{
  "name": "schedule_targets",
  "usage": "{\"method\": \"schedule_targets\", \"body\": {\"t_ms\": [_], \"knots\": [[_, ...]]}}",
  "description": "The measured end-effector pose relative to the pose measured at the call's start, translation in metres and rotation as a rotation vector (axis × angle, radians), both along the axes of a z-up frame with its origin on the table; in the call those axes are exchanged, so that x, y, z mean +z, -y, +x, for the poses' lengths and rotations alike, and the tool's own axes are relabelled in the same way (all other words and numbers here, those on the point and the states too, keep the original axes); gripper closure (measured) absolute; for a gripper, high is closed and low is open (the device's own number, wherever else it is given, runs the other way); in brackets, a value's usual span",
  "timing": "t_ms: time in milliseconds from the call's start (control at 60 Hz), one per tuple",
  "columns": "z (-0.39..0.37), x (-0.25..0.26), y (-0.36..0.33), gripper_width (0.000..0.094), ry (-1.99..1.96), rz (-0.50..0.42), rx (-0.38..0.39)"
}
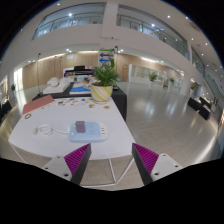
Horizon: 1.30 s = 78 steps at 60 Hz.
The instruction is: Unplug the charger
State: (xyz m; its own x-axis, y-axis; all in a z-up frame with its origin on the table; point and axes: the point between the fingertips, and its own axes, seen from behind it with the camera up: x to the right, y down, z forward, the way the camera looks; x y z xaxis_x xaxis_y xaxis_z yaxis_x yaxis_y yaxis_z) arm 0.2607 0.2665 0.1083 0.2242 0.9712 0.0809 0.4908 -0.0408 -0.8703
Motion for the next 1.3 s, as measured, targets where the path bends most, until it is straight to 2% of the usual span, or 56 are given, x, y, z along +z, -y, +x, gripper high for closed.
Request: {"method": "schedule_targets", "body": {"t_ms": [750, 1100, 1300], "knots": [[-0.077, -0.029, 0.112, 0.0082, -0.057, -0.071, 0.239], [-0.166, -0.061, 0.102, 0.0084, -0.111, -0.030, 0.227], [-0.202, -0.072, 0.104, 0.0084, -0.138, -0.040, 0.232]]}}
